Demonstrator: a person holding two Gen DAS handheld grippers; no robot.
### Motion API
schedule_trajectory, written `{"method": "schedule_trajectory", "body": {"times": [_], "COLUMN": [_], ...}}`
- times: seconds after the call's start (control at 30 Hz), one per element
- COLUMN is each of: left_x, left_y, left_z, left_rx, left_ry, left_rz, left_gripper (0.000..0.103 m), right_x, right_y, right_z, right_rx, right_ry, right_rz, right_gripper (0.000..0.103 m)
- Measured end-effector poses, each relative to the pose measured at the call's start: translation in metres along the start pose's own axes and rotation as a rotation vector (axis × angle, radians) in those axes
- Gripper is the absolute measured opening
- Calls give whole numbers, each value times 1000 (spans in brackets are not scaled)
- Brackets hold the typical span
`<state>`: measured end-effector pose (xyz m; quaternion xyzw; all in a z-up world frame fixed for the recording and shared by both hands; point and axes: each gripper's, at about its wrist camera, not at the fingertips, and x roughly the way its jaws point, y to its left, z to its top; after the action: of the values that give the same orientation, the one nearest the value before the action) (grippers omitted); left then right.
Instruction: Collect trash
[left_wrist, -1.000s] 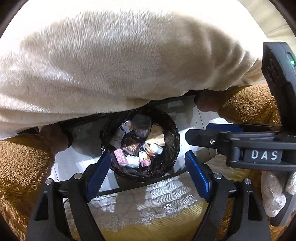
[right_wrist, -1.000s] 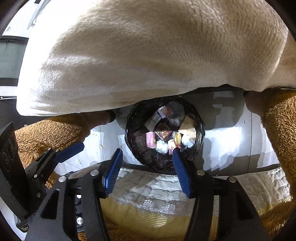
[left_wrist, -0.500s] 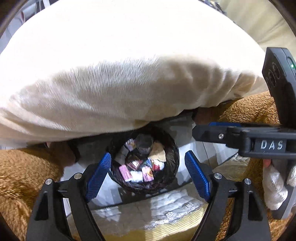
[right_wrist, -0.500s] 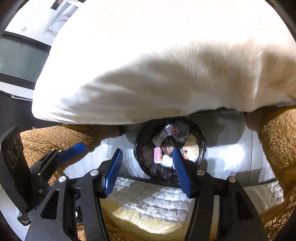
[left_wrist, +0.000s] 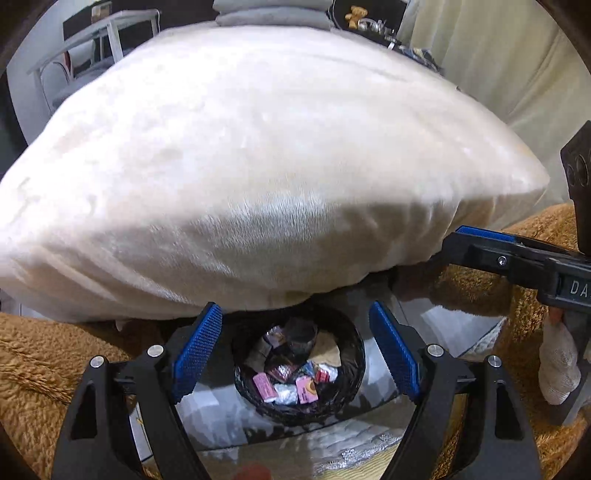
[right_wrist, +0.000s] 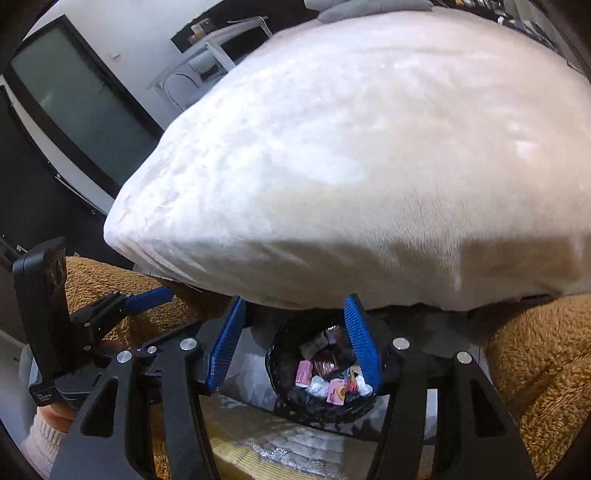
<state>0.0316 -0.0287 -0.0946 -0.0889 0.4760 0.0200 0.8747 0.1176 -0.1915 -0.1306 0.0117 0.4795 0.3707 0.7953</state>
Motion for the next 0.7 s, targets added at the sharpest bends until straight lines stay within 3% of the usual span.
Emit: {"method": "schedule_trajectory", "body": {"times": [0.07, 0.17, 0.57, 0.6, 0.63, 0.7], "left_x": [-9, -21, -87, -91, -96, -104], "left_y": [3, 8, 14, 15, 16, 17], "left_z": [1, 6, 45, 47, 50, 55], "left_rx": [-7, -17, 42, 47, 53, 66], "left_ry": [-40, -79, -286, -300, -319, -349], "left_rz": [-1, 2, 12, 16, 27, 53], "left_gripper": [81, 81, 81, 86, 98, 97], "right_x": [-11, -30, -92, -95, -101, -110], "right_y": [6, 14, 8, 10, 10, 11], "right_z": [1, 0, 31, 33, 35, 40], "right_rx": [-44, -96, -185, -192, -204, -228], "right_ry": [-59, -158, -330, -336, -349, -378], "right_rz": [-17, -109, -129, -131, -131, -136], "right_gripper": [57, 59, 73, 75, 80, 96]}}
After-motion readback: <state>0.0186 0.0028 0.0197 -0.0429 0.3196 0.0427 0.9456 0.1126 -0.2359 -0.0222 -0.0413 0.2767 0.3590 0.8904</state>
